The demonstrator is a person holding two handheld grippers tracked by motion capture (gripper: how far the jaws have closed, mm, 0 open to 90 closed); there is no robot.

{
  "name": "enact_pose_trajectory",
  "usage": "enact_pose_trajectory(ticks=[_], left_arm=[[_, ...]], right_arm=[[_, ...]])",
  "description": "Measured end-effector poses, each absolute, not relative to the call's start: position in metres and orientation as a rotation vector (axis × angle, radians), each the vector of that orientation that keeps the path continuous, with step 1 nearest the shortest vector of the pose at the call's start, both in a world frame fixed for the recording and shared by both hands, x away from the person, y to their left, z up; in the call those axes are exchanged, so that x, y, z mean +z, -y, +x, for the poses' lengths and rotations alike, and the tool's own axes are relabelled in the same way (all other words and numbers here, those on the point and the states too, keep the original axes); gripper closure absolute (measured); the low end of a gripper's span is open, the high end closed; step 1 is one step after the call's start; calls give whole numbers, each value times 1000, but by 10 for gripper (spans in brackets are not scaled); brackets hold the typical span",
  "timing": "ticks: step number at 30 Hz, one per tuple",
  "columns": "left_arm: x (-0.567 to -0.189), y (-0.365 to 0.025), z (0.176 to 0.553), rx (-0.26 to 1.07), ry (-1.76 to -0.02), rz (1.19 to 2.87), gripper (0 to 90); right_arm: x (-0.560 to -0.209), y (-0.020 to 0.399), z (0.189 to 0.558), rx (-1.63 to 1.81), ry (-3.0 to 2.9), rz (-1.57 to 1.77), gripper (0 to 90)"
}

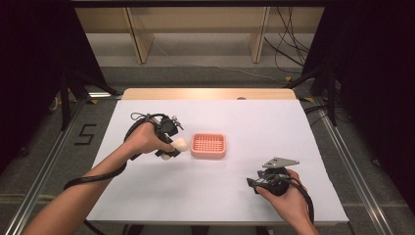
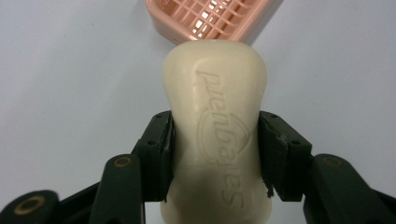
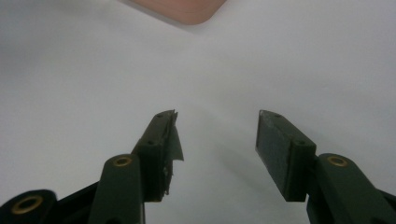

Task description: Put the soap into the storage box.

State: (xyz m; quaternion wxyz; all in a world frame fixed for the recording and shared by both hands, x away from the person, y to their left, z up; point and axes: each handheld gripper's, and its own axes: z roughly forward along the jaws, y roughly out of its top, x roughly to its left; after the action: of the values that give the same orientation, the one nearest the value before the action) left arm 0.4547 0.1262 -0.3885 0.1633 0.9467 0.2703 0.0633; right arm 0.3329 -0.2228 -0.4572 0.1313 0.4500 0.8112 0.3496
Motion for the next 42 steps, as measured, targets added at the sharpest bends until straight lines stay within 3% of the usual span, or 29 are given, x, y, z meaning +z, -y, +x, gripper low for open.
enact_pose_trajectory(ticks=[42], left_arm=[[-384, -98, 463, 204, -689, 2700, 488]], right_arm=[[-456, 223, 330, 1002, -2357, 1369, 484]])
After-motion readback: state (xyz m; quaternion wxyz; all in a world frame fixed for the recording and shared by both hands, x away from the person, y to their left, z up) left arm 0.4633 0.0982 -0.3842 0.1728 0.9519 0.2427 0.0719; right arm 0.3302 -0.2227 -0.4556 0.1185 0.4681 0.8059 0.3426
